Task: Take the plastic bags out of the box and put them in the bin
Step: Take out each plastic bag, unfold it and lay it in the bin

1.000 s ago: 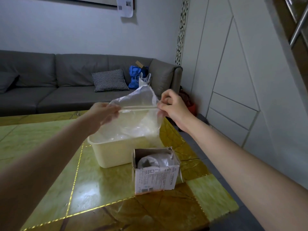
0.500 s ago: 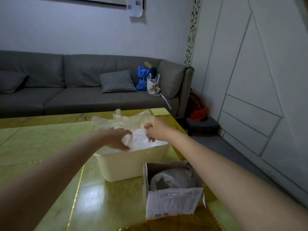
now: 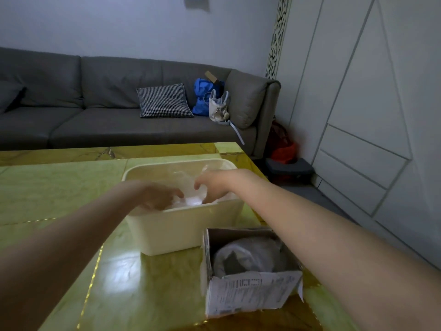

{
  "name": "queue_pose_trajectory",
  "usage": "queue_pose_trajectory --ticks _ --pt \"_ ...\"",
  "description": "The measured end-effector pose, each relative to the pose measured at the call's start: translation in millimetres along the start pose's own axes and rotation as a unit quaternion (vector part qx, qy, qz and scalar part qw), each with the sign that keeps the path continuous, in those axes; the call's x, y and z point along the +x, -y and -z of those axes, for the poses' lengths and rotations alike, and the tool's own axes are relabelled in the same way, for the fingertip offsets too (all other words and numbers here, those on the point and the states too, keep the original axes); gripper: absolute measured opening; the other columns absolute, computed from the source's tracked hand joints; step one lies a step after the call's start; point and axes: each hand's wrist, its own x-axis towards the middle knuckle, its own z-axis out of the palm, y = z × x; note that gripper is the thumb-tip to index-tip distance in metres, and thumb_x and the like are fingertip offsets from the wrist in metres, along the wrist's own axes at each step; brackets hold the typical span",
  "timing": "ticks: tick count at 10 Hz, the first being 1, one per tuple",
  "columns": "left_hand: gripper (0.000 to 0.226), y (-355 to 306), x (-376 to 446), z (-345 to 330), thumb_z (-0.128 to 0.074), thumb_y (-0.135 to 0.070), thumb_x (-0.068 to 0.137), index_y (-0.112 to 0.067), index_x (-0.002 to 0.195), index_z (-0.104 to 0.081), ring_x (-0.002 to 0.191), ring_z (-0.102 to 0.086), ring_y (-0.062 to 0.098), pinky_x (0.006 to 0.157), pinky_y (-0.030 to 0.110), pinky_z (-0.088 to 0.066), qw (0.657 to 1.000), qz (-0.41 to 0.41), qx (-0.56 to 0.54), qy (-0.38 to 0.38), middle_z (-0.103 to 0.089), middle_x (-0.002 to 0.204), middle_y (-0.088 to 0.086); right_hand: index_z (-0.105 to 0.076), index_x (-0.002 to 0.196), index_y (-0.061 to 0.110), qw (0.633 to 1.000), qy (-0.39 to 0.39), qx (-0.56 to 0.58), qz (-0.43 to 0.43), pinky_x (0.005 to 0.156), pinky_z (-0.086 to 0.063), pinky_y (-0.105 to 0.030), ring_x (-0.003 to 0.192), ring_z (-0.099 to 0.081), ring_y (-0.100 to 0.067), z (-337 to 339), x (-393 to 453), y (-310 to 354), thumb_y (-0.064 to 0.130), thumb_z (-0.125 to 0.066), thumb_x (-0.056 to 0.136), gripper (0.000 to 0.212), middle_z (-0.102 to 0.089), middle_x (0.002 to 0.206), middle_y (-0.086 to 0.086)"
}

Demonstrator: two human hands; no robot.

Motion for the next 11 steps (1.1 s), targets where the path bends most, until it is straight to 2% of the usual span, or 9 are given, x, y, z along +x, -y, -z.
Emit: queue_pose_trajectory --ticks 2,3,4,5,6,7,8,9,11 --pt "0.036 -8 -38 16 -0.048 -0.014 0.094 -0.011 0.13 -0.05 0.119 -0.053 0.026 0.1 0.036 -0.045 0.999 0.005 -0.033 0.005 -0.054 0.129 0.011 -0.05 0.133 0.008 0.999 -0.029 0.012 -0.022 0.092 -0.043 -0.032 0.117 -0.051 -0.026 -2 -12 -9 0.024 -0.058 0.093 0.043 -0.051 0.133 -0.009" --pt "0.027 -13 -64 28 -0.057 -0.015 0.089 -0.006 0.115 -0.062 0.106 -0.059 0.024 0.096 0.036 -0.047 0.986 -0.044 -0.137 -0.082 -0.063 0.11 0.008 -0.059 0.122 0.01 0.988 -0.122 0.096 0.009 0.086 -0.04 -0.027 0.114 -0.052 -0.022 10 -36 -9 0.026 -0.061 0.091 0.035 -0.055 0.128 -0.006" --pt "0.018 -26 -80 32 -0.056 -0.011 0.09 -0.008 0.104 -0.067 0.092 -0.06 0.02 0.084 0.03 -0.046 0.951 -0.108 -0.133 -0.257 -0.066 0.102 0.009 -0.066 0.107 0.007 0.972 -0.179 0.147 0.027 0.073 -0.046 -0.023 0.093 -0.062 -0.016 22 -68 -10 0.02 -0.058 0.092 0.022 -0.065 0.108 -0.006" --pt "0.016 -55 -101 21 -0.053 -0.008 0.091 -0.011 0.098 -0.067 0.076 -0.059 0.009 0.07 0.018 -0.047 0.947 -0.168 -0.085 -0.261 -0.067 0.094 0.005 -0.067 0.092 0.001 0.987 -0.076 0.139 0.002 0.059 -0.05 -0.019 0.068 -0.063 -0.011 26 -99 -12 0.018 -0.055 0.094 0.021 -0.068 0.084 -0.005" --pt "0.018 -91 -119 -10 -0.053 -0.011 0.091 -0.016 0.098 -0.068 0.072 -0.055 0.004 0.063 0.013 -0.042 0.952 -0.22 -0.021 -0.213 -0.065 0.088 -0.002 -0.069 0.095 -0.004 0.991 0.035 0.124 -0.036 0.06 -0.05 -0.021 0.064 -0.062 -0.014 19 -126 -11 0.017 -0.053 0.095 0.026 -0.067 0.072 -0.003" --pt "0.022 -113 -126 -42 -0.052 -0.022 0.091 -0.017 0.105 -0.069 0.084 -0.059 0.014 0.074 0.02 -0.044 0.959 -0.221 0.109 -0.143 -0.066 0.099 0.0 -0.067 0.088 -0.005 0.993 0.047 0.095 -0.051 0.055 -0.049 -0.025 0.056 -0.059 -0.017 0 -143 -4 0.017 -0.056 0.093 0.024 -0.064 0.063 -0.004" --pt "0.027 -118 -122 -58 -0.048 -0.025 0.092 -0.011 0.103 -0.068 0.075 -0.057 0.018 0.07 0.028 -0.047 0.956 -0.174 0.21 -0.106 -0.06 0.084 0.003 -0.059 0.089 0.002 0.995 0.058 0.019 -0.076 0.051 -0.041 -0.027 0.057 -0.052 -0.02 -30 -147 6 0.026 -0.055 0.094 0.025 -0.059 0.071 -0.008" --pt "0.028 -120 -123 -64 -0.043 -0.021 0.095 -0.006 0.101 -0.066 0.083 -0.056 0.022 0.069 0.029 -0.039 0.954 -0.146 0.227 -0.132 -0.058 0.09 0.007 -0.06 0.093 0.006 0.996 -0.02 0.005 -0.09 0.05 -0.036 -0.027 0.062 -0.048 -0.019 -53 -148 13 0.027 -0.051 0.097 0.022 -0.05 0.073 -0.005" --pt "0.026 -118 -124 -72 -0.045 -0.019 0.093 -0.011 0.106 -0.066 0.103 -0.057 0.025 0.083 0.029 -0.039 0.944 -0.149 0.218 -0.196 -0.059 0.109 0.008 -0.061 0.099 0.006 0.984 -0.127 0.028 -0.121 0.066 -0.045 -0.032 0.077 -0.052 -0.023 -59 -155 19 0.017 -0.058 0.092 0.014 -0.053 0.085 -0.006"
